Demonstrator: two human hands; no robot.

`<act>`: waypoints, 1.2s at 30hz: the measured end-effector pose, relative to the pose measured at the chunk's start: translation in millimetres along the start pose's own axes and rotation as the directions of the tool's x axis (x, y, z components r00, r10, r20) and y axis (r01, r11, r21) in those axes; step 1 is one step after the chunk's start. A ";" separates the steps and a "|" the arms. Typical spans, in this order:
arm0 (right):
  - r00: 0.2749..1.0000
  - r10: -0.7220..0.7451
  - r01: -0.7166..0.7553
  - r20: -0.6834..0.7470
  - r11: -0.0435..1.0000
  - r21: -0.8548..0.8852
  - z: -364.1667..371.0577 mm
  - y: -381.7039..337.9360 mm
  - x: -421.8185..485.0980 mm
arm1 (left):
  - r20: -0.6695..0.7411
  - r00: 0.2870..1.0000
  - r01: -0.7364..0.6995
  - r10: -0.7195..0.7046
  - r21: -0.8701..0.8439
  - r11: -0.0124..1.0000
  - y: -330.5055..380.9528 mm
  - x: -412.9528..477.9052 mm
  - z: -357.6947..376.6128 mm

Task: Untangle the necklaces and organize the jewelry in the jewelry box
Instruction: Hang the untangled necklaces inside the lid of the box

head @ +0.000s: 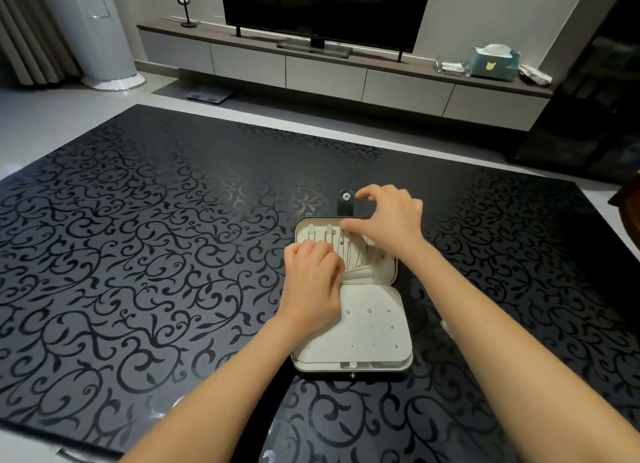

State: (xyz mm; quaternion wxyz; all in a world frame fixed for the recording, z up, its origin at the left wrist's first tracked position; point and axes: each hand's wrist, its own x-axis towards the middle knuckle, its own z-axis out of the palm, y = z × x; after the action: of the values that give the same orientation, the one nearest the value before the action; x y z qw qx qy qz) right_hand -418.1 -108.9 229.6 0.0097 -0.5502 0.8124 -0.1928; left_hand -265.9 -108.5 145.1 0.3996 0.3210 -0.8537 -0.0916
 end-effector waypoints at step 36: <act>0.938 -0.016 -0.082 0.348 0.961 0.266 2.7 38.2 -30.8 | 0.139 0.990 -0.032 0.038 -0.046 0.998 13.2 -14.8 -3.5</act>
State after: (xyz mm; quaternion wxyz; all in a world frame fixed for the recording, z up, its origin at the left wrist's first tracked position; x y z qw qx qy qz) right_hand -439.4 -69.8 208.7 0.2323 -0.5549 0.7723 -0.2041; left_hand -262.5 -88.7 143.6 0.3473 0.2900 -0.8829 -0.1256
